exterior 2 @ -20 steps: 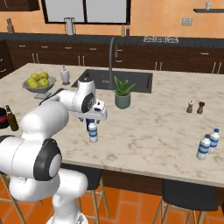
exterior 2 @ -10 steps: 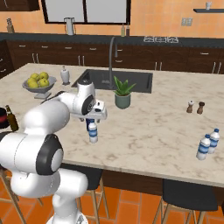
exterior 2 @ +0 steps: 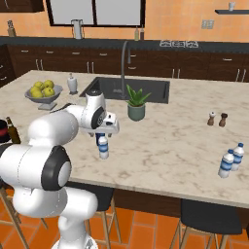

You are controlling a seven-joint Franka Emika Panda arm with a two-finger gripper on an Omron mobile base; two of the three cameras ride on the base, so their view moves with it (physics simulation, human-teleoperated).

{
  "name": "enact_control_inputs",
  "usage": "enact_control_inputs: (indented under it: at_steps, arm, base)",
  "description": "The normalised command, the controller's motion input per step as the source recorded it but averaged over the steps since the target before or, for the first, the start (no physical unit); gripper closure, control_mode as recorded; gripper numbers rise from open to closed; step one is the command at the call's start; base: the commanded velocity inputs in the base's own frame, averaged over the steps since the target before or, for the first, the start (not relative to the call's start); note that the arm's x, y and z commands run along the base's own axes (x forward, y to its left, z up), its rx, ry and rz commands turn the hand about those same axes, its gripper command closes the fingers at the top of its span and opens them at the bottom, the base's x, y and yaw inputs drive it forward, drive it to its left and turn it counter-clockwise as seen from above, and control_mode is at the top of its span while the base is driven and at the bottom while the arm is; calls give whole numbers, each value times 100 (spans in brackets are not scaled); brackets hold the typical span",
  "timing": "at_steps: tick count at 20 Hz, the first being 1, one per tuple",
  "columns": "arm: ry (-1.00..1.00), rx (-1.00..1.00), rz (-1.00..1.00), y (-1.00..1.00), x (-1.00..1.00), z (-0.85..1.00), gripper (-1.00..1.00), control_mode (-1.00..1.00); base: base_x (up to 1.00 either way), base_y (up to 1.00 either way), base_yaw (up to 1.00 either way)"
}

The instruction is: Move the plastic bottles in the middle to the plastics group, and the glass bottles in the middle to the glass group.

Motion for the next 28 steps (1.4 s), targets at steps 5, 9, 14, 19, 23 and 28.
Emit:
enact_control_inputs:
  at_steps: [5,9,14,19,23,28]
  arm:
    - [0,-1,1,0,0,-6,-100,-100]
    - [0,0,2,-1,0,-19,-100,-100]
    - [-4,0,2,-6,0,-20,-100,-100]
    - [-1,0,2,0,2,-1,-100,-100]
    - [-2,0,4,0,0,-5,-100,-100]
    - [-5,0,3,0,9,-1,-100,-100]
  base:
    - [0,0,0]
    - [0,0,0]
    - [0,0,0]
    - [0,0,0]
    - [0,0,0]
    - [0,0,0]
